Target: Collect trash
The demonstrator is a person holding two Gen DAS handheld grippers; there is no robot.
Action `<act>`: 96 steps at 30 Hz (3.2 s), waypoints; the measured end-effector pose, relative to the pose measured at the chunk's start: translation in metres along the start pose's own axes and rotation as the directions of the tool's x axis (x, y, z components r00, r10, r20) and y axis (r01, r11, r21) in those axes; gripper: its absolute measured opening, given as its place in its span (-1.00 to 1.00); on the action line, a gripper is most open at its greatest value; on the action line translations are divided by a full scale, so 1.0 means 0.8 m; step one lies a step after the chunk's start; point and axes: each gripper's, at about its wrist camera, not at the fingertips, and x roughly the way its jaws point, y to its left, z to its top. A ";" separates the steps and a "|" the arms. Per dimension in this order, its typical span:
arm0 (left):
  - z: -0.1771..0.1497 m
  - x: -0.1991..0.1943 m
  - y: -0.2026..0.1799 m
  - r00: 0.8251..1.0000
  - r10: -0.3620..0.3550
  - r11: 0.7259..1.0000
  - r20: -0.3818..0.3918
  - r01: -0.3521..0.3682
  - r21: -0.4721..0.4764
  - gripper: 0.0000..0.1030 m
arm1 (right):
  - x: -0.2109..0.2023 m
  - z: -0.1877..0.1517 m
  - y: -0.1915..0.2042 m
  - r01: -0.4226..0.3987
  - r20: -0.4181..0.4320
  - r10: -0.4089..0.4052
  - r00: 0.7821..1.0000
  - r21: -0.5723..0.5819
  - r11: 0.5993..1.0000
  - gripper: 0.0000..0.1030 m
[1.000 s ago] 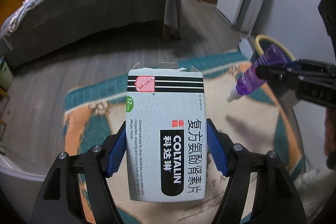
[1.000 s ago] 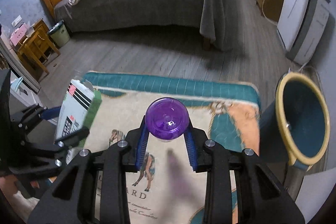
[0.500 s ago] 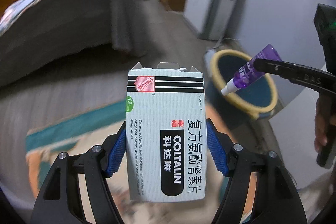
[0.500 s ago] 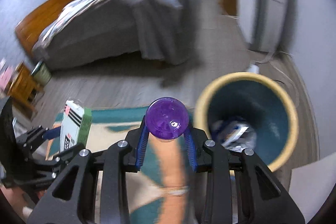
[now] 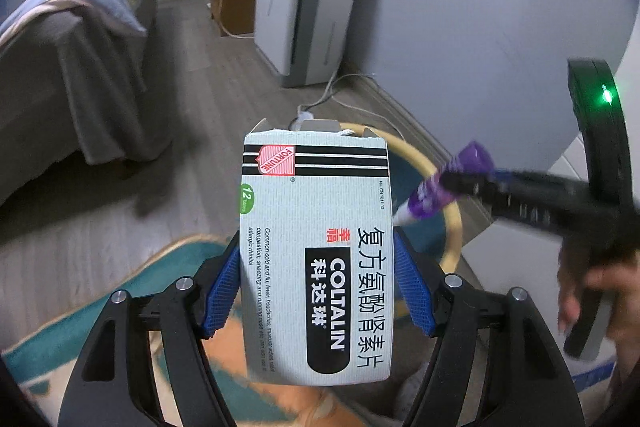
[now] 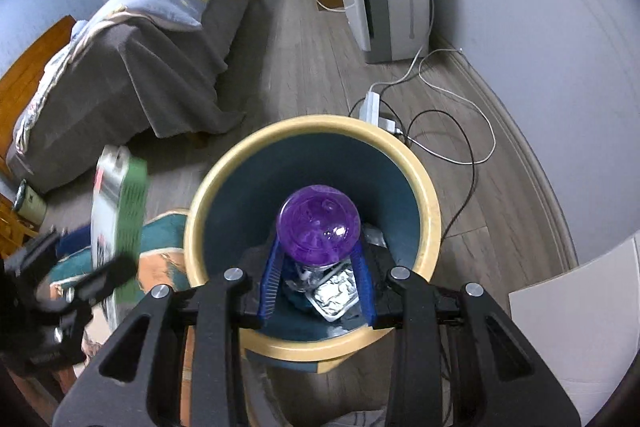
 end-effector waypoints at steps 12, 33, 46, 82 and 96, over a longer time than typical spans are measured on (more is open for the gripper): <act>0.036 0.000 -0.012 0.999 0.009 0.999 0.049 -0.007 -0.039 0.73 | 0.014 -0.007 0.003 0.034 -0.029 -0.035 0.999 -0.040 0.999 -0.30; -0.056 -0.162 -0.061 0.948 0.316 0.948 0.034 -0.317 0.019 0.90 | -0.102 -0.072 0.064 0.154 0.034 -0.151 0.988 -0.125 0.980 0.89; -0.061 -0.168 -0.059 0.956 0.283 0.957 0.079 -0.286 0.037 0.90 | -0.103 -0.070 0.094 0.138 0.105 -0.119 0.987 -0.199 0.970 0.89; -0.065 -0.167 -0.059 0.958 0.280 0.958 0.061 -0.283 0.044 0.90 | -0.108 -0.071 0.090 0.126 0.106 -0.107 0.989 -0.191 0.974 0.89; -0.067 -0.167 -0.056 0.959 0.278 0.959 0.061 -0.281 0.049 0.90 | -0.109 -0.071 0.091 0.127 0.104 -0.109 0.989 -0.189 0.974 0.89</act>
